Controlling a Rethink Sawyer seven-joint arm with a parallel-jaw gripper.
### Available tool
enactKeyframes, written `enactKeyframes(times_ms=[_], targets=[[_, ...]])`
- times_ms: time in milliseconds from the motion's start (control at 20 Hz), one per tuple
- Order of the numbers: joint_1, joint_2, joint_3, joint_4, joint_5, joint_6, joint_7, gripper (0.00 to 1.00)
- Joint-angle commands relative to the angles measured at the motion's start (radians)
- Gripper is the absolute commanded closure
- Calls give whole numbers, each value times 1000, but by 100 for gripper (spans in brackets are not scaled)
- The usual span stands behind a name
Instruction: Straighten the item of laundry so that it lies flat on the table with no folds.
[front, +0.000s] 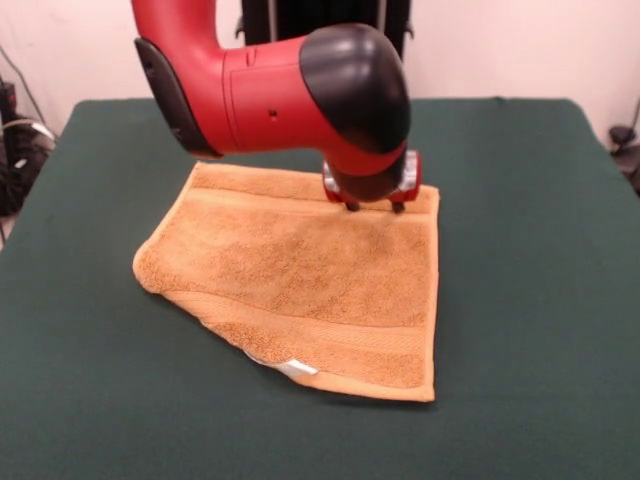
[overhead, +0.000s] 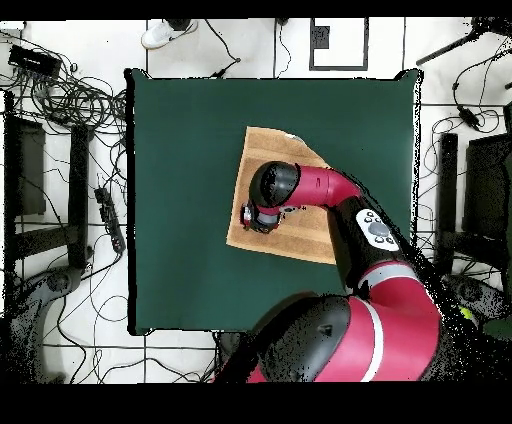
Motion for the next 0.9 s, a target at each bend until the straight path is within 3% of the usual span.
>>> enactKeyframes(times_ms=[50,250,600,700,900], targets=[[-13,122,-32,-226,-190,-441,14,0],[-12,90,-33,-199,-167,-401,35,0],[-12,230,-13,-295,-164,-289,-51,0],[5,251,-39,-306,-162,-279,13,0],[26,243,-79,-234,-177,-292,96,0]])
